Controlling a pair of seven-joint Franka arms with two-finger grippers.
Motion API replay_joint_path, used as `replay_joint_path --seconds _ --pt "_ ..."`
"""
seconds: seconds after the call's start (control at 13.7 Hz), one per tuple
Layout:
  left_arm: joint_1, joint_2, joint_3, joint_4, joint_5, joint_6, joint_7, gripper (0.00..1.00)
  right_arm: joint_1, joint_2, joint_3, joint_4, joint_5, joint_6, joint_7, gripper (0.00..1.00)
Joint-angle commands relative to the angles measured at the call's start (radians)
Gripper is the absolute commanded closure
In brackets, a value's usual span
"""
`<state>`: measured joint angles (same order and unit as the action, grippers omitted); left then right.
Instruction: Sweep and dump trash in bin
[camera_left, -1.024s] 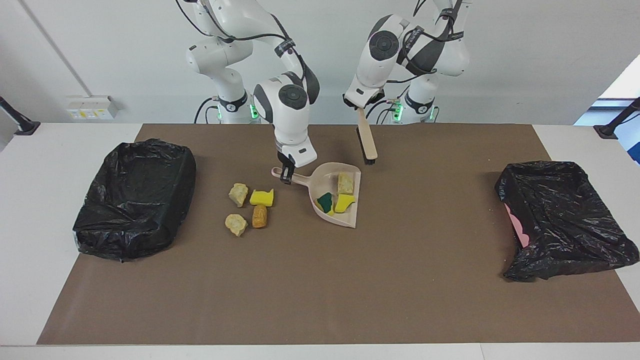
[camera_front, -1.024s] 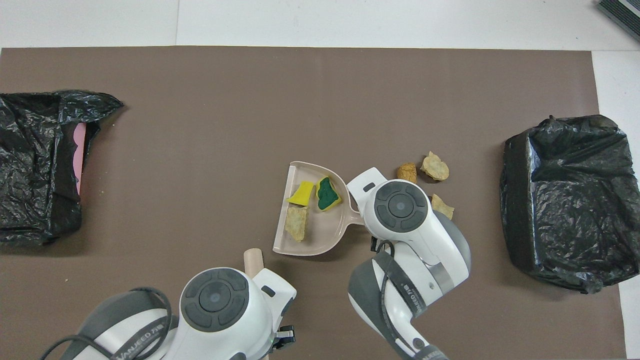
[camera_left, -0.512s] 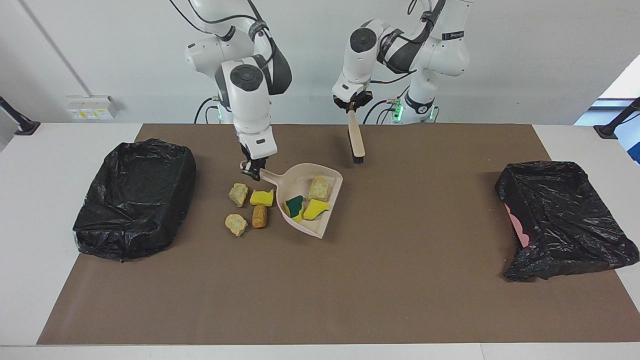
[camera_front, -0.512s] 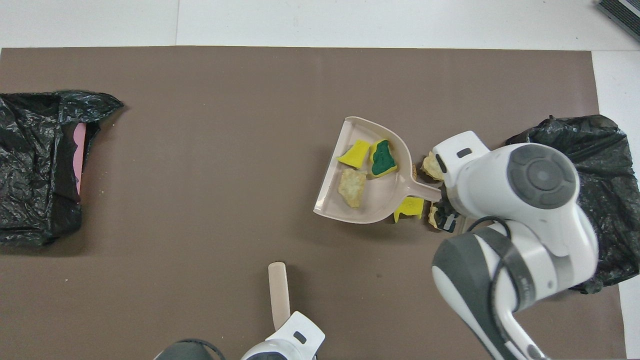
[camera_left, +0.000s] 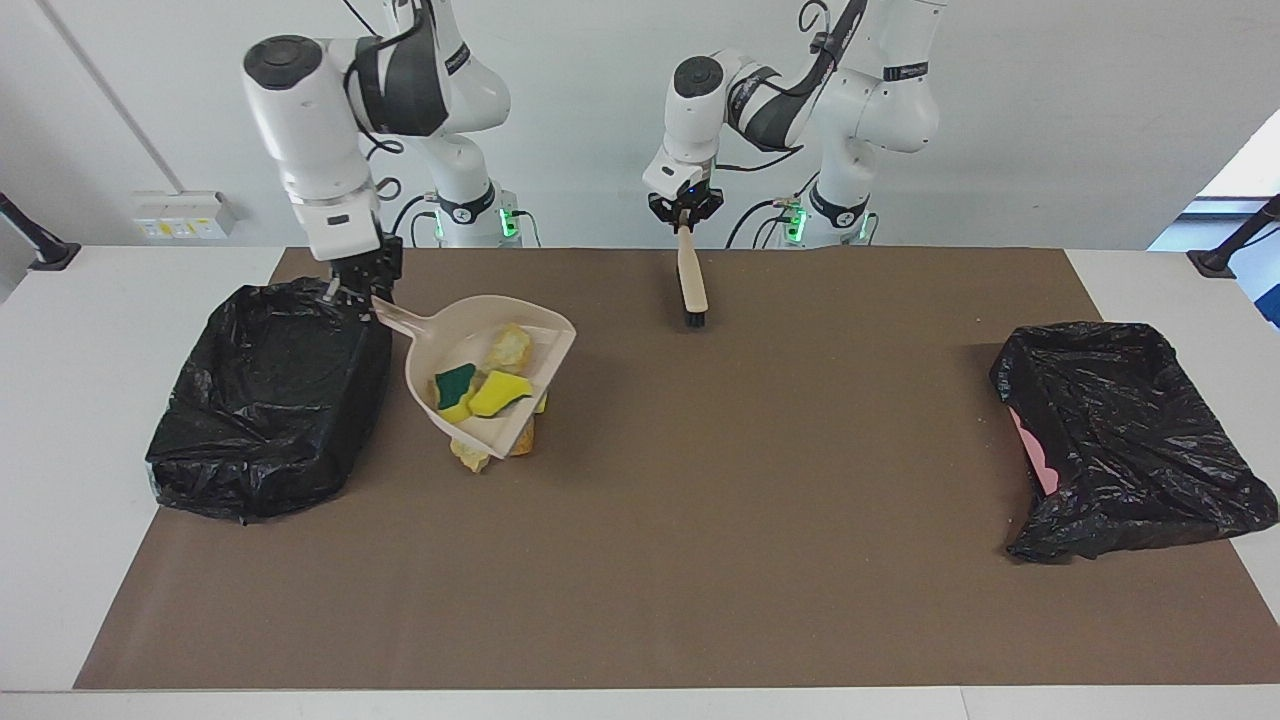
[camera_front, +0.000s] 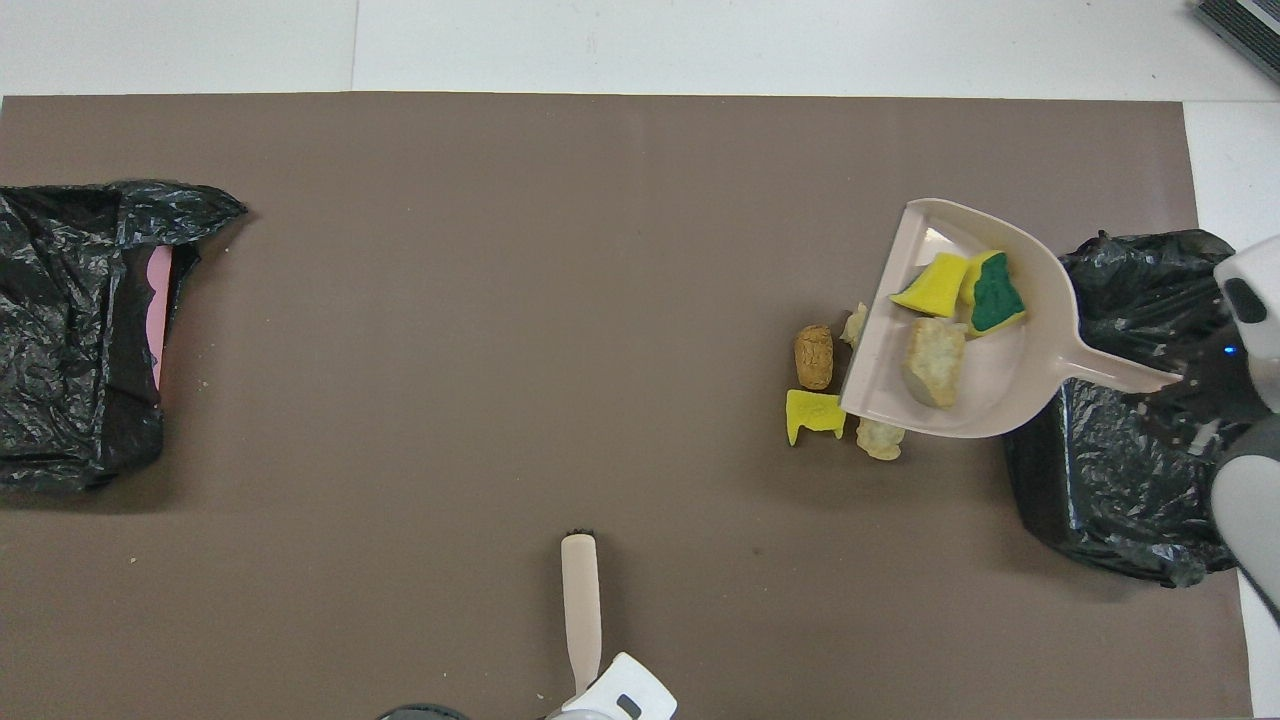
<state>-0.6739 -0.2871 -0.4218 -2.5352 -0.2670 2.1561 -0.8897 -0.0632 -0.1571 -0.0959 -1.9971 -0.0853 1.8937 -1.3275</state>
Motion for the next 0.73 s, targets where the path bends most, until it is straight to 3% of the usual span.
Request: replay_joint_path --seconds 0.0,0.29,0.44,0.66 --pt "-0.010 0.032 0.005 -0.005 0.037 0.047 -0.020 1.00 -0.131 0.007 0.008 0.012 -0.030 0.007 -0.180 1.00" --pt "-0.010 0.051 0.003 -0.004 0.037 0.051 -0.037 0.99 -0.291 0.005 0.005 0.018 -0.145 0.097 -0.421 1.00" --pt "-0.010 0.051 0.003 -0.004 0.037 0.050 -0.072 0.77 -0.332 0.014 0.007 0.018 -0.224 0.139 -0.464 1.00" --pt "0.000 0.055 0.003 -0.002 0.037 0.045 -0.054 0.05 -0.354 0.056 0.005 0.008 -0.341 0.206 -0.464 1.00"
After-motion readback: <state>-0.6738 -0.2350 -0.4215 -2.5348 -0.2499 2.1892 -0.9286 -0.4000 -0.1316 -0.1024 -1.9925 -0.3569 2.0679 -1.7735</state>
